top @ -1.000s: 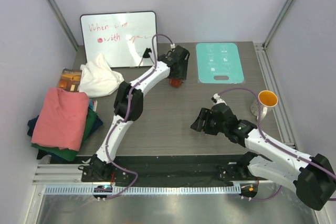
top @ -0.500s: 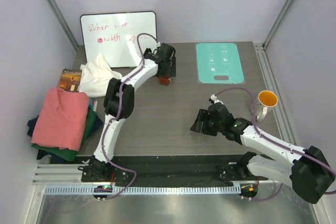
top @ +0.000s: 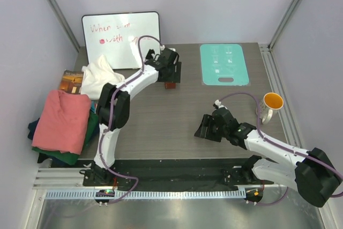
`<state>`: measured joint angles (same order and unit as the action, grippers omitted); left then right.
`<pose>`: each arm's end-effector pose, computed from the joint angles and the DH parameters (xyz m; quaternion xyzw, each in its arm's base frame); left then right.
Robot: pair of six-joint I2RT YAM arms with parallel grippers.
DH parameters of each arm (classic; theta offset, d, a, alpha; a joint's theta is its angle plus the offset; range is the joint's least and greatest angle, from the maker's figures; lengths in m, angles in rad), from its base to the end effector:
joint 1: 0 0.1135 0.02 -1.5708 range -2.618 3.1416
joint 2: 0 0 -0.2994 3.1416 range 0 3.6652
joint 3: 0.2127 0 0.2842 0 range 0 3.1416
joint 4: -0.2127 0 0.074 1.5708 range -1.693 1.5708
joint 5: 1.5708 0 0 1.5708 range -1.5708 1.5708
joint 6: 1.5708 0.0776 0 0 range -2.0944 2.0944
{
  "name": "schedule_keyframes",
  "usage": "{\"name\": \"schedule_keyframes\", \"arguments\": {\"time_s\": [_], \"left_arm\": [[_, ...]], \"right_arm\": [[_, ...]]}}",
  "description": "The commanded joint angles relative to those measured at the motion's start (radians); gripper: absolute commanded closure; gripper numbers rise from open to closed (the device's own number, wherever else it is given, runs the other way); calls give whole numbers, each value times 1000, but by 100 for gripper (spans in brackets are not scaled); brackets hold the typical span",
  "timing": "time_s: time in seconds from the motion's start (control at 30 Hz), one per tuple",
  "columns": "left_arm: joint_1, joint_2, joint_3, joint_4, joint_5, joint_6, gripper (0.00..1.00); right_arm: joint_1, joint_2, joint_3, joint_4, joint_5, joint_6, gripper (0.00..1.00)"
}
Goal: Fold and stack the t-shirts
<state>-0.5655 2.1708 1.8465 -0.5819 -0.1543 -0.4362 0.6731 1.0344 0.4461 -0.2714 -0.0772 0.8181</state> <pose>0.4829 -0.2924 0.2103 0.0358 0.9421 -0.0923 0.3203 0.1762 0.1482 0.1519 0.0545 0.9353 0.2626 0.2310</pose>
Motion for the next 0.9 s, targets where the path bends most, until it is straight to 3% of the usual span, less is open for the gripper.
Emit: {"name": "schedule_keyframes", "arguments": {"time_s": [0.0, 0.17, 0.37, 0.47, 0.5, 0.6, 0.63, 0.8, 0.87], "left_arm": [[3, -160, -105, 71, -31, 33, 22], [7, -322, -349, 134, -94, 8, 19], [9, -390, -501, 134, -41, -79, 26], [0, -381, -532, 136, -44, -85, 41], [-1, -376, -538, 136, -41, -93, 53], [-2, -350, -549, 137, -42, -104, 69], [-2, -333, -546, 137, -48, -105, 79], [-2, -238, -469, 119, -71, -81, 100], [-2, -172, -405, 96, -56, -64, 100]], "right_arm": [[5, -2, 0, 66, -12, 12, 38], [5, 7, -9, 107, -33, 13, 38], [5, 35, -29, 153, -52, 35, 38], [5, 36, -27, 164, -59, 44, 38], [6, 35, -27, 164, -59, 46, 38], [5, 30, -21, 164, -65, 42, 38], [5, 33, -20, 164, -70, 38, 38], [6, 42, -12, 162, -85, 35, 38], [5, 39, -12, 158, -84, 33, 38]]}}
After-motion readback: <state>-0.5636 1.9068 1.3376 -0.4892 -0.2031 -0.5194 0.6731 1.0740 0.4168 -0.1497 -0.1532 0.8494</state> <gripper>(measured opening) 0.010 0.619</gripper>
